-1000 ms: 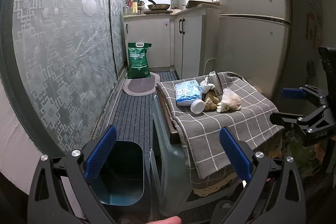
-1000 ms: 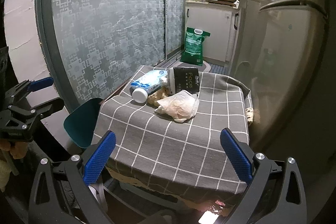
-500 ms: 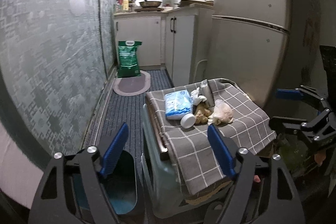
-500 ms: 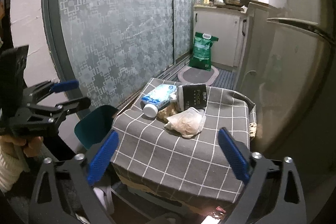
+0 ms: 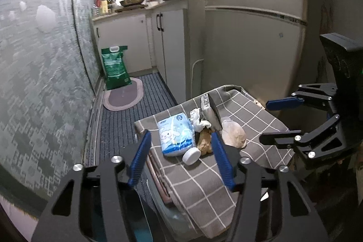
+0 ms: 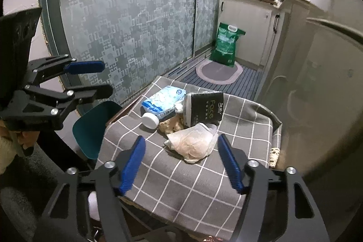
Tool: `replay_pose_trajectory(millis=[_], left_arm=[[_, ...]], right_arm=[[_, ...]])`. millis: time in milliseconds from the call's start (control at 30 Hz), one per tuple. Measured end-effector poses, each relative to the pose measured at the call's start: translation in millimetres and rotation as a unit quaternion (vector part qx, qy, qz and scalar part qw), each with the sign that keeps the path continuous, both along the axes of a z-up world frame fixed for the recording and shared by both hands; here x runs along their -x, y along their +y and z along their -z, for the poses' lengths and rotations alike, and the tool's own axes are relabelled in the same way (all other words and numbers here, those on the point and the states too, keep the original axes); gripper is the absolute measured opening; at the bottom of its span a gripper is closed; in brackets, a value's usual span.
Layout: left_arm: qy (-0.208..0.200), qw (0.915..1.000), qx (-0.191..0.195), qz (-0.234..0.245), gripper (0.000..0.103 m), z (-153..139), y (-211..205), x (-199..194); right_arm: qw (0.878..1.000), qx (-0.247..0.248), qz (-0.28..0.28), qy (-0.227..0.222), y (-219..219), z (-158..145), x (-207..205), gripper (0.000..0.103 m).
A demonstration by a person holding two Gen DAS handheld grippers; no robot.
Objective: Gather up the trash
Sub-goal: 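Grasp the crumpled white tissue with the left tool while the right tool grasps the plastic bag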
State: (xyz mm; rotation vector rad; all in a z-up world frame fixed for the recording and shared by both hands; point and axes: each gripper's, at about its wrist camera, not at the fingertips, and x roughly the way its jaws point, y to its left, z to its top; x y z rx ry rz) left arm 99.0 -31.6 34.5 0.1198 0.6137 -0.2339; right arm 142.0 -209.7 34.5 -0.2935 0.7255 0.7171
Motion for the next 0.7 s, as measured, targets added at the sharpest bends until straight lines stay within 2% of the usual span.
replay_pose_trajectory(millis=[167,400,567,700], left_arm=[[0.028,0.9992,0.001,0.030,0.053,18.1,-8.6,-31.2],[0.058,0.9969,0.006,0.054,0.043,44.7,-17.7,-57.8],[0.060,0.9963,0.004,0.061,0.045,51.2,-24.8,-69.3],[0.072,0.9954,0.021,0.059,0.044,54.4,-24.8,-83.2]], right_arm=[[1.000,-0.004,0.004,0.021,0.1,18.7,-11.4,0.060],[0.999,-0.013,-0.001,0.042,-1.4,40.0,-22.2,0.052],[0.998,-0.029,-0.001,0.056,-0.4,45.2,-27.7,0.052],[0.998,-0.042,0.002,0.056,-2.9,46.3,-34.0,0.052]])
